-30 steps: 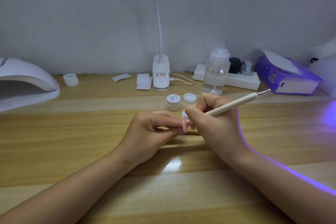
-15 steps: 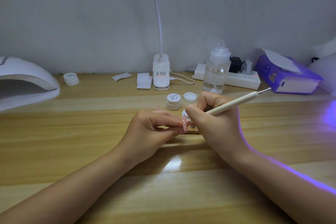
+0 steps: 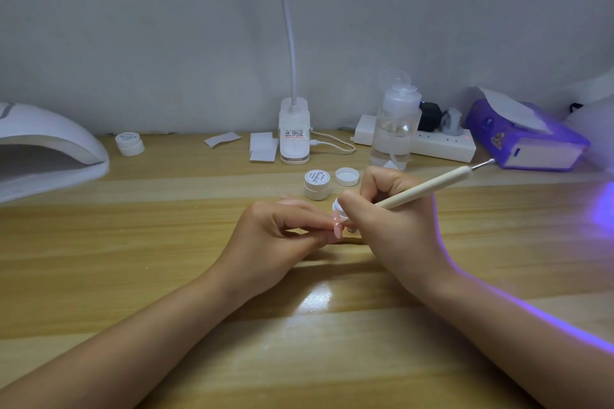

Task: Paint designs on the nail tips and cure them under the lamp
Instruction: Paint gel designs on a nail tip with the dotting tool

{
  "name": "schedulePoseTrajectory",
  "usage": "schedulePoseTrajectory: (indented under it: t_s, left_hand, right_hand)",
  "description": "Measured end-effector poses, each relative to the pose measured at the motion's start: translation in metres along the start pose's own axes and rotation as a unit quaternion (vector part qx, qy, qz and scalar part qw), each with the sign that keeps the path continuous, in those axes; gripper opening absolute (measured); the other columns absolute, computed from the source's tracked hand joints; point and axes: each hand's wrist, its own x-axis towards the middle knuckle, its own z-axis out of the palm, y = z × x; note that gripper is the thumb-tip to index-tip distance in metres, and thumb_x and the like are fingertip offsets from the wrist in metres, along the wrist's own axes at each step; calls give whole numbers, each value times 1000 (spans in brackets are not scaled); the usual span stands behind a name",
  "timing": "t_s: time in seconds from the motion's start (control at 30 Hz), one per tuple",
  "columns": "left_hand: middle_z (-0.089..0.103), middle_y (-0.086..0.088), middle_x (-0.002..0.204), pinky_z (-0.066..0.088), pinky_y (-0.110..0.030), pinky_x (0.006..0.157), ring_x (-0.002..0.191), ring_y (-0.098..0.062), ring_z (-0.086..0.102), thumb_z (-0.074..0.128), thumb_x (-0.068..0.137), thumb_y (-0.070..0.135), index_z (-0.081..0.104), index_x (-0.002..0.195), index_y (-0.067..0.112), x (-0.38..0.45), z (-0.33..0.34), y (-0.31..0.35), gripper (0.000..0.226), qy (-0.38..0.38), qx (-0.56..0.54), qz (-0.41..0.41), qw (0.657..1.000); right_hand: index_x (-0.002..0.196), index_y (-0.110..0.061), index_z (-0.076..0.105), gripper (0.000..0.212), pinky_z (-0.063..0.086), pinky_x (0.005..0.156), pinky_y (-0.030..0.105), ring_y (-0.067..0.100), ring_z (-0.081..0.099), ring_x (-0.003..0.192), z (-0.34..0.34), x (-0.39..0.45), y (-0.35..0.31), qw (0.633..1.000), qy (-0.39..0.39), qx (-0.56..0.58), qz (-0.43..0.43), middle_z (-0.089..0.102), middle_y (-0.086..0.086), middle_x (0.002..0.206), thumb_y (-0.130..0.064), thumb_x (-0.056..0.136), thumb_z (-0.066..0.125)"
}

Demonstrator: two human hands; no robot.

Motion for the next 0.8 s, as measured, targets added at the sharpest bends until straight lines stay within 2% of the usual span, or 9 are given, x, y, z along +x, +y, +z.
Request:
schedulePoseTrajectory:
  t_s: [0.13, 0.2, 0.37, 0.57, 0.67, 0.73, 0.8]
  left_hand:
    - [70, 16, 75, 44, -15, 75, 74, 0, 63, 71, 71, 8, 72, 86, 20, 0, 0, -1, 20, -1, 12, 4, 1000]
    - [70, 15, 75, 44, -16, 76, 74, 0, 62, 71, 71, 5, 72, 85, 21, 0, -1, -1, 22, 0, 18, 6, 1000]
    - [70, 17, 75, 43, -14, 76, 73, 2, 61, 68, 69, 17, 71, 87, 23, 0, 0, 0, 19, 1, 9, 5, 1000]
    - [71, 14, 75, 43, -14, 73, 73, 2, 60, 69, 69, 14, 73, 84, 21, 0, 0, -1, 16, -1, 9, -2, 1000]
    - [71, 6, 77, 43, -15, 71, 71, 2, 60, 71, 70, 7, 74, 84, 11, 0, 0, 0, 15, -2, 13, -1, 1000]
    - [72, 2, 78, 43, -15, 70, 72, 1, 60, 70, 69, 10, 73, 86, 8, 0, 1, 0, 17, -1, 9, -4, 1000]
    - [72, 0, 79, 45, -16, 69, 73, -4, 62, 68, 69, 14, 74, 85, 8, 0, 1, 1, 18, 2, 2, -8, 1000]
  right_hand:
    - [43, -10, 37, 27, 33, 42, 13, 3, 41, 39, 1, 1, -1, 1000, 2, 1, 5, 45, -7, 36, -7, 63, 55]
    - [44, -9, 36, 30, 32, 42, 12, 0, 41, 37, 1, 1, 0, 1000, -4, 8, 0, 45, -7, 35, -2, 66, 56]
    - [46, -8, 36, 39, 32, 41, 8, -1, 44, 35, -1, 1, 2, 1000, -13, 13, -7, 45, -8, 34, 13, 71, 55]
    - [44, -12, 37, 28, 32, 41, 8, -1, 43, 35, 1, 0, -1, 1000, -7, 20, -1, 46, -8, 35, -4, 64, 54]
    - [46, -13, 34, 37, 34, 39, 11, 0, 48, 34, 0, 1, -1, 999, 12, 44, 12, 39, -8, 36, 0, 71, 58]
    - [46, -15, 32, 42, 35, 37, 11, 2, 49, 32, 0, 3, 0, 997, 34, 68, 31, 31, -6, 39, 4, 73, 59]
    - [43, -19, 33, 43, 38, 38, 12, 3, 47, 32, -1, 4, -1, 994, 51, 81, 45, 29, -5, 40, 0, 71, 60]
